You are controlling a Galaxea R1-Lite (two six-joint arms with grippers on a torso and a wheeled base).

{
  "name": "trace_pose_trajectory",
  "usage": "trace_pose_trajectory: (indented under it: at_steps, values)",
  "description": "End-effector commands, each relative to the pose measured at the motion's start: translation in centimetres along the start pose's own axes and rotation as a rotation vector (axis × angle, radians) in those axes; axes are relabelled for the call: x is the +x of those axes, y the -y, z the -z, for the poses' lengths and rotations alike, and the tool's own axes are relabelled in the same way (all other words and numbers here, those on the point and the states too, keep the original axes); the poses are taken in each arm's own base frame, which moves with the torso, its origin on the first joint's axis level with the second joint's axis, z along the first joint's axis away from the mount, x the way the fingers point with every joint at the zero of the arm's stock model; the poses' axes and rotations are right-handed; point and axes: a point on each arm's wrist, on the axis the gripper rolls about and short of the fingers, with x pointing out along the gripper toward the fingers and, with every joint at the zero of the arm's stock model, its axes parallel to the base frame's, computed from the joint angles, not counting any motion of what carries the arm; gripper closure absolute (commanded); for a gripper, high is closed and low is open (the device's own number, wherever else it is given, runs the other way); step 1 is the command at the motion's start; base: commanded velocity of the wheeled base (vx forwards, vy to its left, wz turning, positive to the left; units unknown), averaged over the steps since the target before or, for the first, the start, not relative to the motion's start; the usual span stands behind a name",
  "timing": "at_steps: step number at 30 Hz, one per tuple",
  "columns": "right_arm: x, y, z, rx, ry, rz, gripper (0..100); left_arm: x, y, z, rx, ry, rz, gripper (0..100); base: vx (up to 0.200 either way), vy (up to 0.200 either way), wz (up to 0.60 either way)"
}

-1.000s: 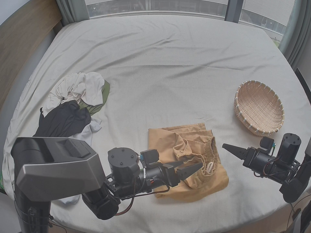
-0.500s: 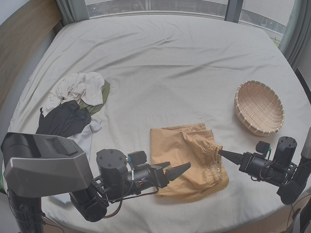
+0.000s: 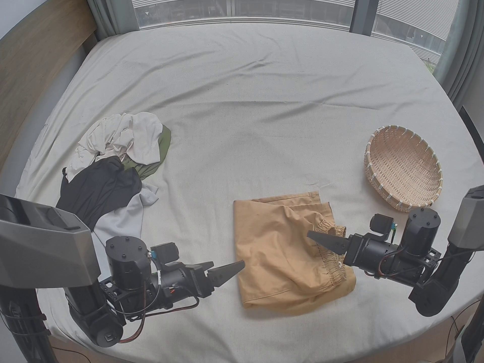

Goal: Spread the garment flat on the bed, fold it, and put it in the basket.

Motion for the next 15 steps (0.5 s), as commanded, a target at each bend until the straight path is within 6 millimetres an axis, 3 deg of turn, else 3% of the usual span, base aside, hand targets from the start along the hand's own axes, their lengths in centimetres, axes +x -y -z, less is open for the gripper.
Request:
trace_pose_trajectory:
  at_steps: [1, 9, 15]
  values:
    - [2.6, 1.8, 1.3, 0.001, -0.036, 0.026, 0, -1.4, 0.3, -0.2, -0.003, 0.007, -0.007, 0, 0.000, 0.000, 0.00]
    - [4.0, 4.7, 0.1, -0.054, 0.096, 0.188, 0, -1.9, 0.6, -0.4, -0.002, 0.017, -0.004, 0, 0.000, 0.000, 0.00]
    - [4.0, 5.7, 0.0, -0.046, 0.107, 0.228, 0, -2.0, 0.6, -0.4, -0.002, 0.020, -0.009, 0, 0.000, 0.000, 0.00]
